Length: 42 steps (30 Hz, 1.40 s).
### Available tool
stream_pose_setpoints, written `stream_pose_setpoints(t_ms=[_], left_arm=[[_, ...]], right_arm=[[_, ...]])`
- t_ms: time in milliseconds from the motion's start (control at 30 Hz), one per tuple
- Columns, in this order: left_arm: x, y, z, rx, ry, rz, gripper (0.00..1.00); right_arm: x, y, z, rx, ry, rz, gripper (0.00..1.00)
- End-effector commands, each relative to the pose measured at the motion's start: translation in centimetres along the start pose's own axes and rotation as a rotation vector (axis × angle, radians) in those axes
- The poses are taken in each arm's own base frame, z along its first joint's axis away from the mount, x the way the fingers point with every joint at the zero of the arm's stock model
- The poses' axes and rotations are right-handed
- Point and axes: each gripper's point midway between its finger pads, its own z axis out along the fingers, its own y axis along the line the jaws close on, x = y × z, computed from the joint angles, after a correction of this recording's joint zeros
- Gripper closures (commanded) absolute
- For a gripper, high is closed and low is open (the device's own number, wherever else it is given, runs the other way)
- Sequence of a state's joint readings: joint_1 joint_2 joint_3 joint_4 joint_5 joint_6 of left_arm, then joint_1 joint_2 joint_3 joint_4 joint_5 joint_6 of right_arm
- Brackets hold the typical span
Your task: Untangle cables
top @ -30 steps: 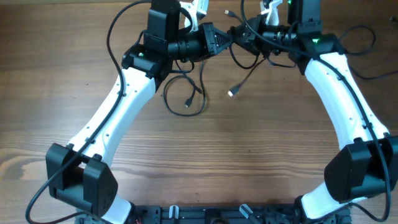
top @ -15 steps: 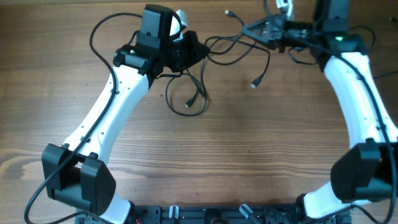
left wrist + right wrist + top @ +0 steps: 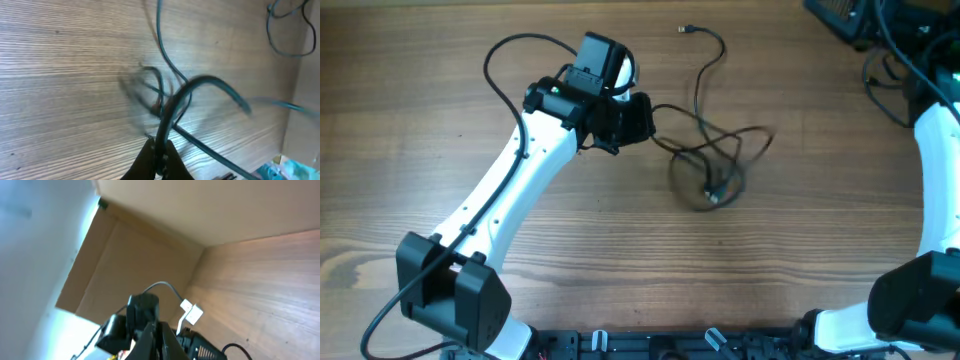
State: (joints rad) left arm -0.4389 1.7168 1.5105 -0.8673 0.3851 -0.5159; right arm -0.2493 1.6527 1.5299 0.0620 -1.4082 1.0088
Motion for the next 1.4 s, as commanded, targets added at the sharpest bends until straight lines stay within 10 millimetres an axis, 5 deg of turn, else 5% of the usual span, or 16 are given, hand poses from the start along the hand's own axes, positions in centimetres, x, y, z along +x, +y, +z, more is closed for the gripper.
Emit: stream_pose_setpoints(t_ms=[0,100,233,367,467,567,767,1033,1133,1233,1300,1367], left_arm=[[0.7,-1.2,0.2,0.053,0.031,0.053,0.96],[0.6,-1.2,0.2,0.056,0.026,0.056,0.96],[-1.1,-1.6,0.2,0.061,-0.048,0.077,0.96],[-6.6,-4.7,-3.1,0.225,-0.246,-0.008,0.96],[-7.8,-6.3,-5.8,0.283,-0.302,0.022,0.96],[-7.6,-6.0,-6.1,0.275,-0.297,0.014,0.96],[-6.8,-4.8,-5.5,0.228,-0.262,-0.019,0.96],[-6.6,-4.5,-5.3,0.219,-0.248,-0.052,0.96],[-6.3,-4.6,-5.2,0.216,-0.239,-0.052,0.96],[-6.3,-4.6,-5.1,0.216,-0.238,-0.051,0.96],[-6.3,-4.6,-5.1,0.216,-0.238,-0.051,0.96],[-6.2,-4.5,-5.1,0.214,-0.235,-0.053,0.96]], right_arm=[[-0.5,-1.7,0.0,0.113,-0.081,-0.012,0.96],[1.1,-5.3,0.4,0.259,-0.085,0.04,0.96],[4.7,-5.6,2.9,0.268,0.039,0.013,0.91],[7.8,-4.4,5.4,0.258,0.14,-0.057,0.78],[8.5,-1.6,5.7,0.23,0.147,-0.14,0.76],[10.6,-0.3,6.7,0.311,0.172,-0.202,0.73],[13.9,-8.3,5.1,0.83,0.14,0.082,0.69],[18.6,-14.8,7.7,0.86,0.268,0.221,0.6],[17.5,-17.4,9.6,0.894,0.178,0.223,0.46],[16.8,-19.8,10.2,0.929,0.128,0.243,0.47],[15.6,-21.0,11.2,0.918,0.078,0.237,0.57],[14.6,-20.5,11.8,0.883,0.039,0.224,0.84]])
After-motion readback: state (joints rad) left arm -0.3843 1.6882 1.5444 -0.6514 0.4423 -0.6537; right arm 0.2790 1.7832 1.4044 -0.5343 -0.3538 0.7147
